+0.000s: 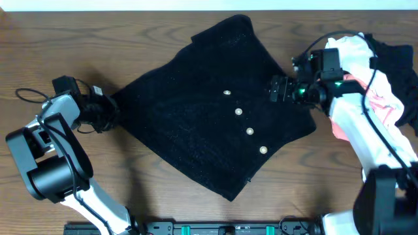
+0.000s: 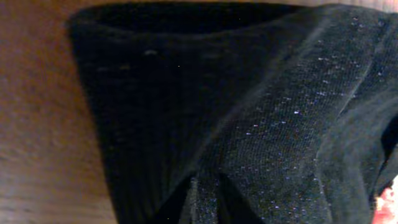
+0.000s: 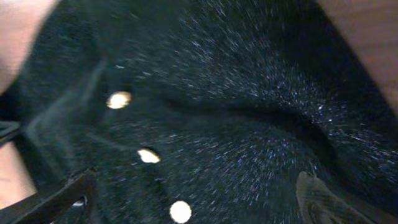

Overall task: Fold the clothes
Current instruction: 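Spread the jacket flat, pulling its right edge rightward with the right gripper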

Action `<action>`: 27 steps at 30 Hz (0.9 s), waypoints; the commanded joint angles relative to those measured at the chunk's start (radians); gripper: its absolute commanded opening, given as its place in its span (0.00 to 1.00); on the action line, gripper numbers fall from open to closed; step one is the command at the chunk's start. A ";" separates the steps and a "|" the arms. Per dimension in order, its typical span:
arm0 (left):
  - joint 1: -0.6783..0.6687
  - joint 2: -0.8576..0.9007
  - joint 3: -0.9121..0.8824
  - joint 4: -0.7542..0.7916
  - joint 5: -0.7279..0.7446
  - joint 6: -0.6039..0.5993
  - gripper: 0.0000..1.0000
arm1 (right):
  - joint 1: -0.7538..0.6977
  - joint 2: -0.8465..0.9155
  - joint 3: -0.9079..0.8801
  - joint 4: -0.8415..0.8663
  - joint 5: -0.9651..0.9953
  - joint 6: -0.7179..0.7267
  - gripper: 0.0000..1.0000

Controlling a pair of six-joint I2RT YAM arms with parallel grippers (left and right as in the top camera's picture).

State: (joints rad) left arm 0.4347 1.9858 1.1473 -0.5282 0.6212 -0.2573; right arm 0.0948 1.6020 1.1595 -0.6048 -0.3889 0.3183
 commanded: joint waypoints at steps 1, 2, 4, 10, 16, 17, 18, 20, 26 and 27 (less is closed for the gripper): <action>0.029 0.105 -0.045 0.019 -0.287 0.010 0.33 | -0.023 -0.065 0.032 -0.022 0.035 0.002 0.99; 0.029 0.105 -0.045 0.020 -0.267 0.010 0.42 | -0.029 -0.072 0.032 -0.024 0.062 0.002 0.99; 0.029 0.105 -0.042 0.022 -0.223 0.010 0.49 | -0.039 -0.073 0.032 -0.026 0.091 -0.010 0.99; 0.029 0.084 -0.029 0.018 -0.104 0.051 0.56 | -0.042 -0.046 0.029 -0.063 0.131 -0.046 0.99; 0.018 -0.038 -0.029 0.010 -0.101 0.108 0.59 | -0.050 -0.063 0.030 -0.147 0.144 0.014 0.99; 0.013 -0.066 -0.029 0.011 -0.101 0.113 0.61 | -0.055 -0.069 0.031 -0.168 0.151 0.027 0.99; 0.005 -0.105 -0.029 0.011 -0.101 0.121 0.62 | -0.061 -0.077 0.031 -0.192 0.154 0.029 0.99; -0.010 -0.166 -0.029 0.011 -0.101 0.129 0.62 | -0.074 -0.091 0.031 -0.233 0.154 0.030 0.99; -0.079 -0.333 -0.029 0.018 -0.101 0.179 0.69 | -0.114 -0.110 0.031 -0.395 0.164 0.072 0.99; -0.092 -0.359 -0.029 0.017 -0.101 0.194 0.72 | -0.114 -0.110 0.030 -0.419 0.164 0.084 0.99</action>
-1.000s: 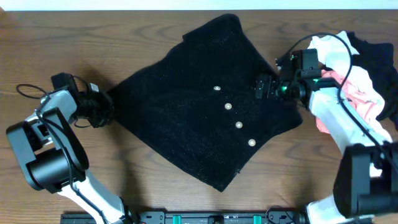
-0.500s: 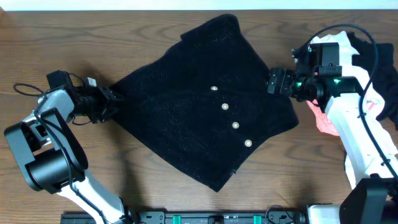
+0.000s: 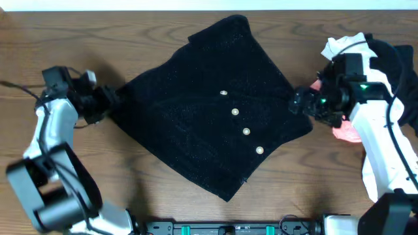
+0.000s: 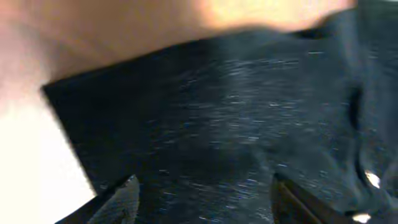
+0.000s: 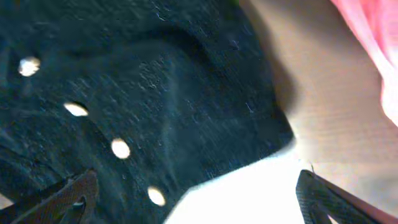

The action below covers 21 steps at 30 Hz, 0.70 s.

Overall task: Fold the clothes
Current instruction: 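Spread the jacket flat, pulling its right edge rightward with the right gripper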

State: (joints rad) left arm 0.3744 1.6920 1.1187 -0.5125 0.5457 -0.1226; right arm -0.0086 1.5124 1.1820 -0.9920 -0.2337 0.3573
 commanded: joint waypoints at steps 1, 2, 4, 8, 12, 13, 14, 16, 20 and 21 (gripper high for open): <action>-0.044 -0.083 -0.001 0.001 -0.026 0.074 0.74 | -0.011 -0.020 0.007 -0.050 0.009 0.058 0.99; -0.058 -0.102 -0.001 -0.001 -0.026 0.092 0.78 | -0.010 -0.020 0.006 -0.071 0.009 0.072 0.99; -0.077 -0.126 -0.001 -0.002 -0.034 0.097 0.83 | -0.010 -0.020 0.006 -0.105 0.005 0.095 0.99; -0.101 -0.144 -0.001 -0.006 -0.034 0.097 0.84 | -0.010 -0.020 -0.014 -0.137 0.005 0.129 0.99; -0.113 -0.145 -0.001 -0.005 -0.034 0.097 0.83 | -0.010 -0.020 -0.082 -0.089 -0.004 0.144 0.99; -0.113 -0.145 -0.001 -0.003 -0.034 0.097 0.83 | -0.010 -0.020 -0.103 -0.062 -0.011 0.145 0.99; -0.113 -0.146 -0.001 -0.001 -0.034 0.097 0.84 | -0.010 -0.020 -0.126 -0.033 -0.021 0.152 0.99; -0.112 -0.147 -0.001 0.006 -0.034 0.097 0.83 | -0.010 -0.020 -0.179 0.037 -0.052 0.162 0.95; -0.113 -0.153 -0.001 0.016 -0.034 0.097 0.83 | -0.010 -0.020 -0.277 0.183 -0.058 0.188 0.76; -0.112 -0.153 -0.001 0.018 -0.034 0.097 0.83 | -0.010 -0.020 -0.295 0.216 -0.058 0.188 0.72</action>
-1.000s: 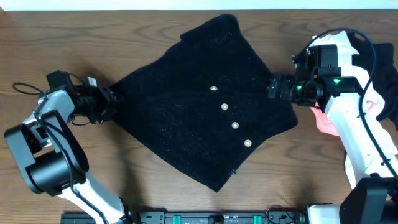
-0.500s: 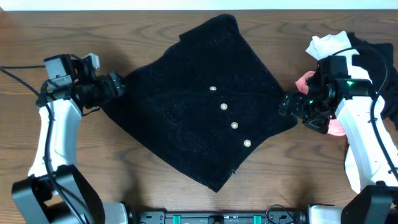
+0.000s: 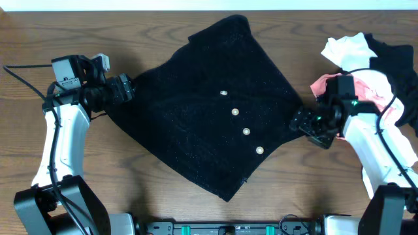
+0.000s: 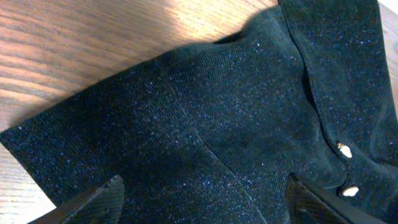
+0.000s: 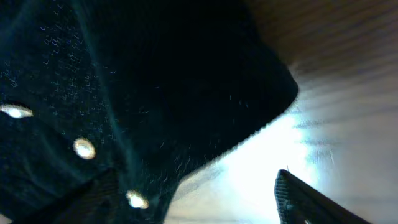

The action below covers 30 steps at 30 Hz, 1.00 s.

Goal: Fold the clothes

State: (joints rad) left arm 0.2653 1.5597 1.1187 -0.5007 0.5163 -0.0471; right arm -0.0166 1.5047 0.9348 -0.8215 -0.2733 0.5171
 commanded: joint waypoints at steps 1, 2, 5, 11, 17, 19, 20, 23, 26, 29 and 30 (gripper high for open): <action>-0.003 -0.021 -0.001 0.010 -0.004 0.021 0.83 | -0.002 -0.013 -0.064 0.076 -0.018 0.028 0.67; -0.003 -0.021 -0.001 0.010 -0.004 0.021 0.83 | -0.002 -0.013 -0.077 0.105 -0.010 0.027 0.63; -0.003 -0.021 -0.001 0.010 -0.004 0.021 0.83 | -0.002 -0.013 -0.105 0.175 0.026 0.015 0.48; -0.011 -0.021 -0.001 0.010 -0.003 0.021 0.83 | -0.002 -0.012 -0.118 0.335 0.114 -0.058 0.01; -0.067 -0.021 -0.001 0.038 -0.012 0.037 0.83 | -0.002 0.020 -0.118 0.597 0.159 -0.163 0.01; -0.084 -0.021 -0.001 0.049 -0.012 0.037 0.84 | -0.002 0.053 -0.118 0.676 0.180 -0.186 0.01; -0.094 -0.021 -0.001 0.055 -0.012 0.037 0.83 | -0.002 0.073 -0.118 0.713 0.190 -0.202 0.01; -0.113 -0.021 -0.001 0.069 -0.012 0.036 0.84 | -0.002 0.153 -0.117 0.849 0.199 -0.274 0.01; -0.124 -0.021 -0.001 0.071 -0.012 0.036 0.83 | -0.002 0.247 -0.101 0.974 0.198 -0.323 0.01; -0.128 -0.021 -0.001 0.068 -0.011 0.036 0.83 | -0.003 0.345 -0.032 1.028 0.198 -0.336 0.01; -0.128 -0.021 -0.001 0.068 -0.011 0.036 0.83 | -0.003 0.370 -0.001 1.027 0.198 -0.338 0.01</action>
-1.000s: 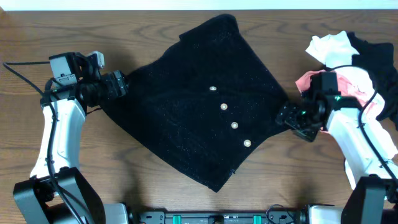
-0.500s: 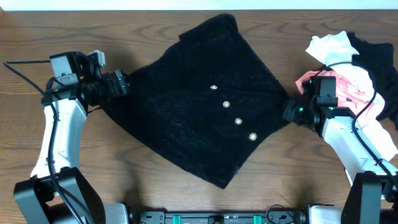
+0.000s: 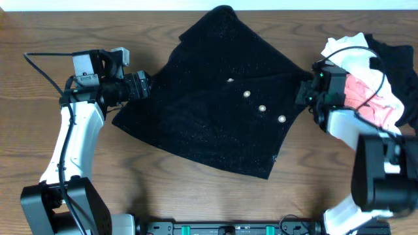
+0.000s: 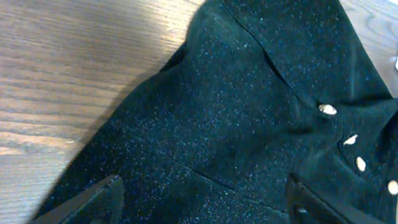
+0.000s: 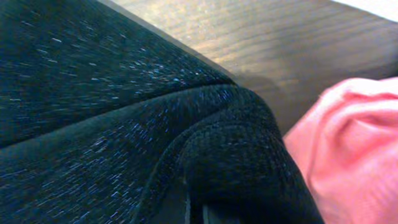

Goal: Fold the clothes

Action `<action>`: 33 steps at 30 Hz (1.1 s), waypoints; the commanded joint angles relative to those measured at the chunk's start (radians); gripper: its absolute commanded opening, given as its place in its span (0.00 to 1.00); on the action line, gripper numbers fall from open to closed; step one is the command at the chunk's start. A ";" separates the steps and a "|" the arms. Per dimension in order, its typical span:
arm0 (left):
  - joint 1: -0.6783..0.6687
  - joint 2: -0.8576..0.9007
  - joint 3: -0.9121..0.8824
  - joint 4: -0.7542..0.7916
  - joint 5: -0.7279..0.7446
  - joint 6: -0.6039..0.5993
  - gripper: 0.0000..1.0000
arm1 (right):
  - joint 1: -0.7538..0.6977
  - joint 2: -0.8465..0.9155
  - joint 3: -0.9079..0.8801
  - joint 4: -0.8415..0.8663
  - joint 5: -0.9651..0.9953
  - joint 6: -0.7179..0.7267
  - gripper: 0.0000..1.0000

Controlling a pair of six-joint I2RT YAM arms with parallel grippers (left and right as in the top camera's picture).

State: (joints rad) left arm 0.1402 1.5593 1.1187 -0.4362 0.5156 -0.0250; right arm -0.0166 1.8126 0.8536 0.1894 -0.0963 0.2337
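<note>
A black sparkly garment (image 3: 222, 111) with a row of pale buttons (image 3: 262, 108) lies spread across the middle of the table. My left gripper (image 3: 144, 85) hovers at its upper left edge. In the left wrist view this gripper (image 4: 199, 210) is open, its fingers (image 4: 93, 200) wide apart over the cloth (image 4: 249, 118). My right gripper (image 3: 304, 92) is at the garment's right corner. In the right wrist view it (image 5: 196, 214) is shut on a bunched fold of the black cloth (image 5: 236, 162), which hides the fingertips.
A pile of white, pink and black clothes (image 3: 372, 72) sits at the right edge, just behind the right gripper; its pink cloth (image 5: 354, 143) touches the held fold. Bare wooden table (image 3: 163, 196) lies in front and to the left. A cable loops over the left arm.
My right gripper was open at the garment's lower right corner and is now shut on the right corner, farther back. The garment sits farther back and right. The left gripper stays open.
First my left gripper was shut on the garment's left corner and the right hovered open over its right side. Then both were open at the cloth's edges. Now the right holds the right corner and the garment has shifted toward the back right.
</note>
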 commanded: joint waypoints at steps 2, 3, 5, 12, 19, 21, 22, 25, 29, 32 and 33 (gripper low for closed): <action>-0.003 -0.020 -0.001 0.001 -0.011 0.014 0.83 | -0.004 0.104 0.153 0.006 0.021 -0.056 0.01; -0.003 -0.020 -0.001 0.001 -0.011 0.014 0.83 | -0.004 0.122 0.197 -0.003 0.022 -0.057 0.01; -0.003 -0.020 -0.001 0.000 -0.011 0.014 0.83 | -0.004 0.140 0.260 -0.020 0.022 -0.057 0.01; -0.003 -0.020 -0.001 0.000 -0.011 0.014 0.83 | -0.032 0.204 0.440 -0.092 0.045 -0.068 0.01; -0.003 -0.020 -0.001 0.000 -0.011 0.014 0.83 | -0.068 0.227 0.472 -0.161 0.044 -0.067 0.03; -0.003 -0.020 -0.001 0.000 -0.011 0.014 0.83 | -0.072 0.227 0.472 -0.191 0.044 -0.067 0.33; -0.003 -0.020 -0.001 0.000 -0.011 0.014 0.83 | -0.075 0.225 0.473 -0.211 0.043 -0.067 0.69; -0.002 -0.020 -0.001 -0.012 -0.011 0.018 0.83 | -0.077 0.199 0.483 -0.285 0.024 -0.066 0.99; -0.002 -0.031 0.003 -0.069 -0.012 0.079 0.82 | -0.077 0.116 0.526 -0.444 -0.016 -0.066 0.99; -0.002 -0.059 0.014 -0.143 -0.089 0.097 0.82 | -0.070 0.028 0.577 -0.615 -0.048 -0.066 0.99; -0.002 -0.072 0.016 -0.170 -0.112 0.106 0.82 | -0.066 0.000 0.589 -0.666 -0.057 -0.066 0.99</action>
State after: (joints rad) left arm 0.1402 1.5444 1.1187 -0.5686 0.4828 0.0292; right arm -0.0875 1.9461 1.3678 -0.4183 -0.1059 0.1711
